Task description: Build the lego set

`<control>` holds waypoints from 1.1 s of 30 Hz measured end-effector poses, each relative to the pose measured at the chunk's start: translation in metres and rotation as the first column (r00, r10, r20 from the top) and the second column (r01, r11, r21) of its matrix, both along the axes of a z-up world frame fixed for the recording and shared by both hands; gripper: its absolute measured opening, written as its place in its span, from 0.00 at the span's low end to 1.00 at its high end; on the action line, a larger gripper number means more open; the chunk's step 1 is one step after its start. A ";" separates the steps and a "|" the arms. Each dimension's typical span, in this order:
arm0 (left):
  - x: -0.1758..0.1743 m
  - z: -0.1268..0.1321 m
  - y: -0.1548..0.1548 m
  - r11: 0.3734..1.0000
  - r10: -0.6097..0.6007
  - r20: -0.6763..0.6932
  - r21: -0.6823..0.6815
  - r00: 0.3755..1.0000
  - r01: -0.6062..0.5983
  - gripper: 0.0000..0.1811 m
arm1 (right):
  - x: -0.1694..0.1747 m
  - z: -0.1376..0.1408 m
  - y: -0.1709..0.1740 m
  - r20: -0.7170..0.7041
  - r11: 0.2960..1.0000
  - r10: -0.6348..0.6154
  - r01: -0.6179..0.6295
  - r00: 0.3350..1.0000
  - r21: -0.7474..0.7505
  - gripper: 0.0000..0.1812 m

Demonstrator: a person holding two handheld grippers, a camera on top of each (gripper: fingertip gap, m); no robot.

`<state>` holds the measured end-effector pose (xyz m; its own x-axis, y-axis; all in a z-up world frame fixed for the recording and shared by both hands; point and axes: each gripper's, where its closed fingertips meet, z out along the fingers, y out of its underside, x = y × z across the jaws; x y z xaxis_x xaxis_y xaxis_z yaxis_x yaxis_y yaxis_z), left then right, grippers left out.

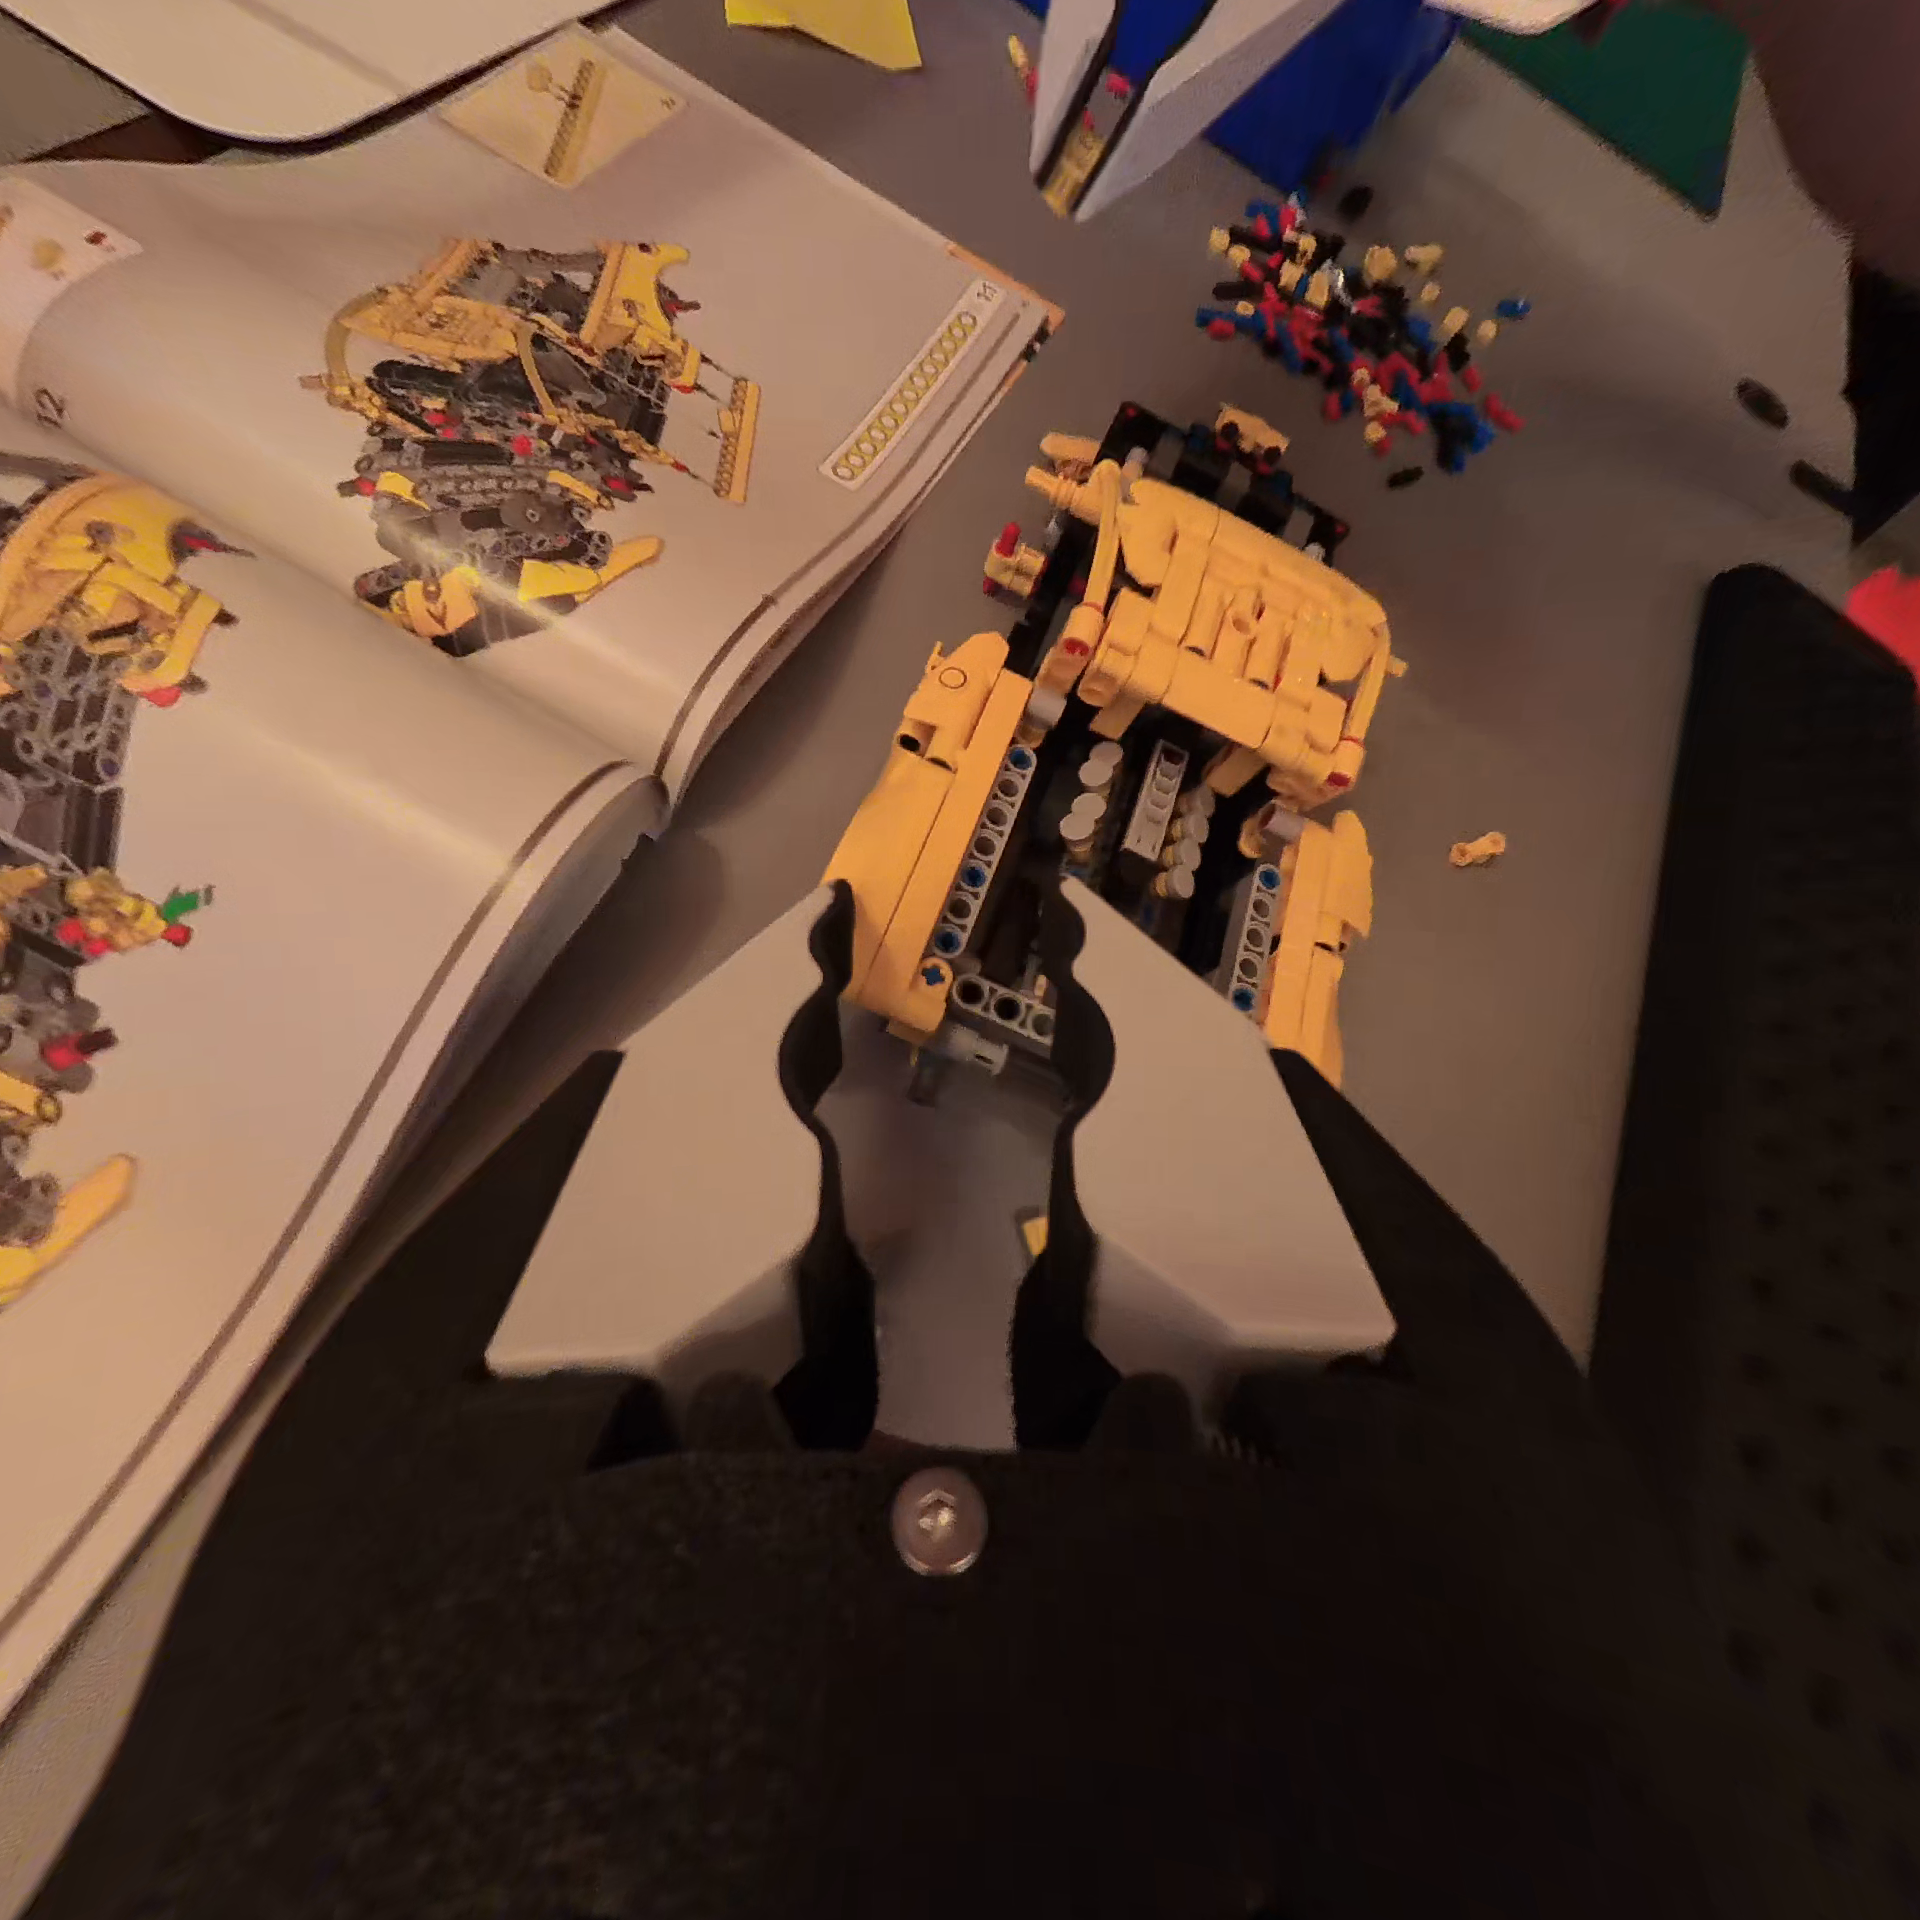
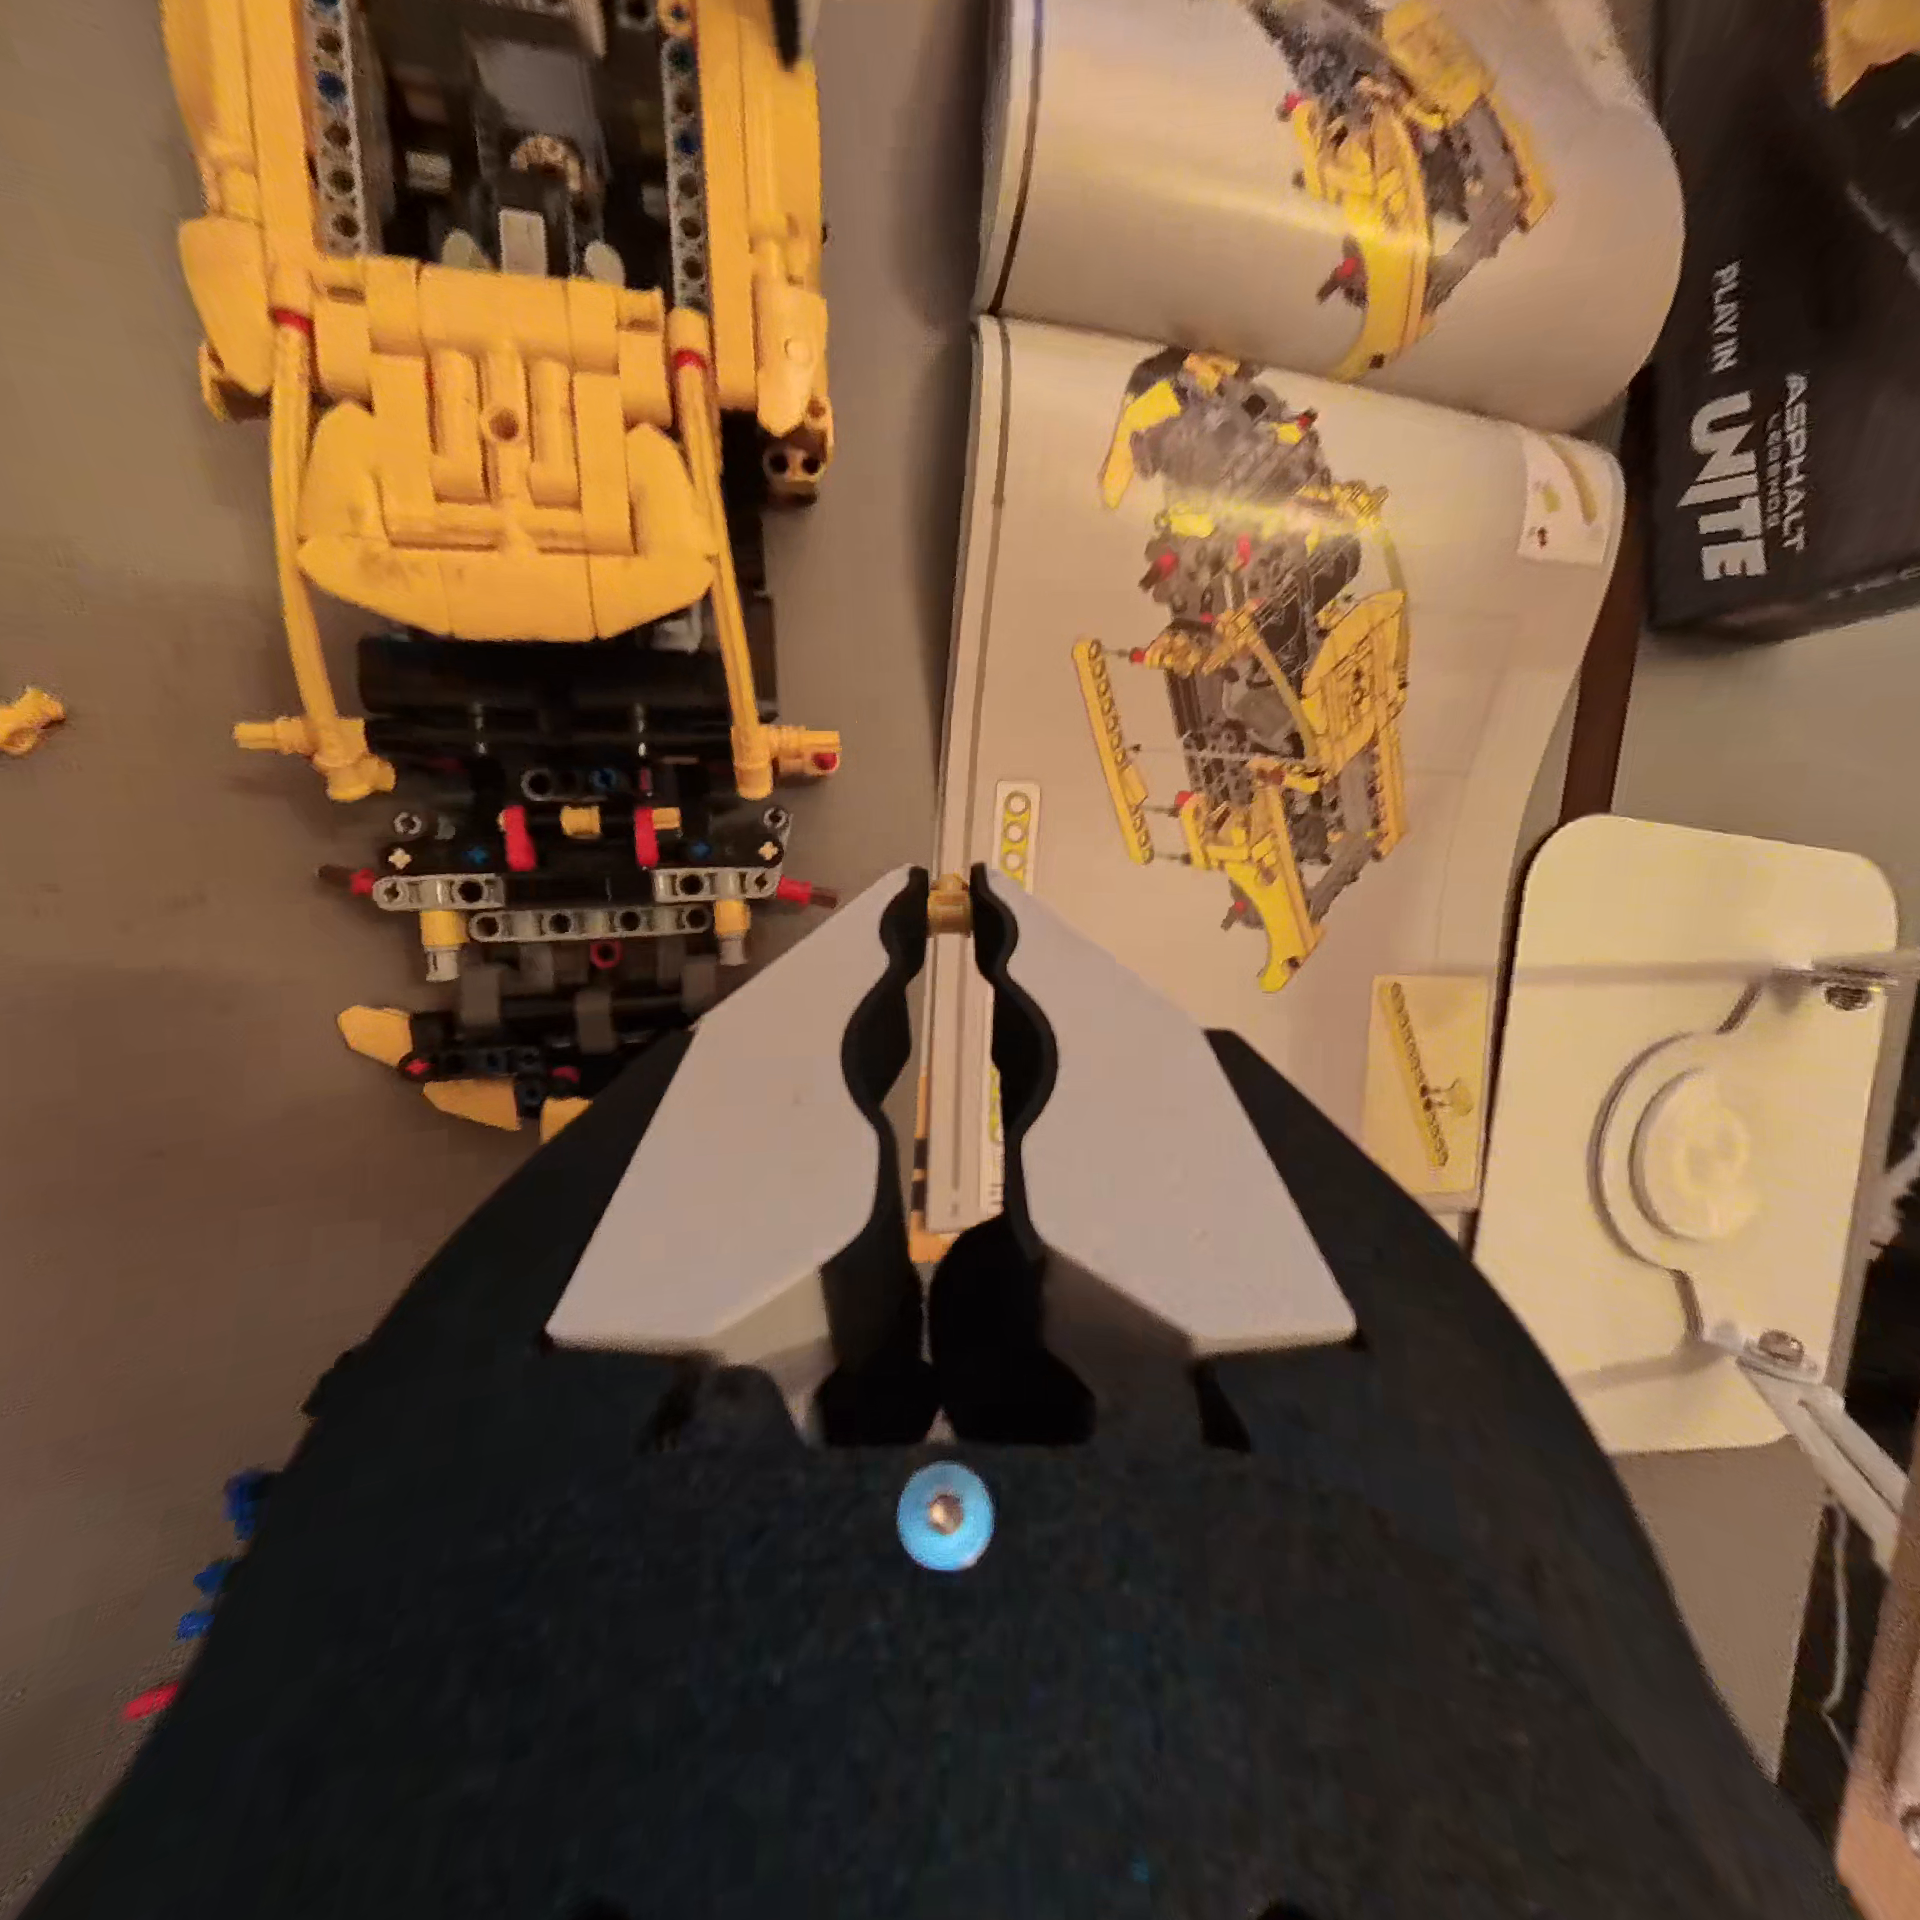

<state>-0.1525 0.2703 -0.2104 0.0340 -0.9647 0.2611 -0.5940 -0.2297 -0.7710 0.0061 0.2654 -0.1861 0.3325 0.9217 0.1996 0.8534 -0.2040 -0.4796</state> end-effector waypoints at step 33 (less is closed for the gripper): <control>0.006 0.010 -0.005 0.788 -0.063 -0.116 0.603 0.991 0.121 0.21 | -0.017 0.001 0.008 -0.067 0.963 -0.156 0.136 0.986 -0.232 0.03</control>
<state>-0.1460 0.2650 -0.2008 -0.0689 -0.9223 -0.3802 -0.6580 0.3285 -0.6776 -0.0114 0.2730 -0.1850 0.4735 0.8798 -0.0420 0.7652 -0.4345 -0.4751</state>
